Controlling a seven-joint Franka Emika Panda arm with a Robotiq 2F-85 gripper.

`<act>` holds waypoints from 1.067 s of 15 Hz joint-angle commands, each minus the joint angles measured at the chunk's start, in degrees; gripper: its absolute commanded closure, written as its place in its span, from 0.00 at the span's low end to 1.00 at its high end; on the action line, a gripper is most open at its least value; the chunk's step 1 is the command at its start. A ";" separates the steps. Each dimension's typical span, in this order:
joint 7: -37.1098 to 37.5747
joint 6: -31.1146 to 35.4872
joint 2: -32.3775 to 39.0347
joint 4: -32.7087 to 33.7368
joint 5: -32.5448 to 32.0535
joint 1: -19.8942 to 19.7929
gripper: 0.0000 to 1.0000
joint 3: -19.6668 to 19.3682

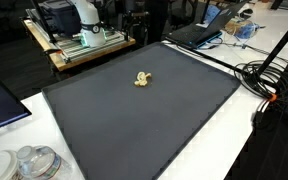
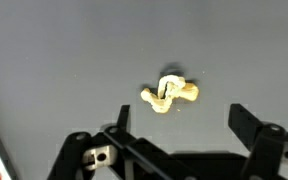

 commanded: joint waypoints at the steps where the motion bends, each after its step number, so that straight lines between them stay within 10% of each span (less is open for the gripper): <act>1: -0.21 -0.13 -0.41 -0.19 0.71 0.11 0.00 0.04; 16: -0.34 -0.08 -1.26 -1.22 1.67 0.32 0.00 0.11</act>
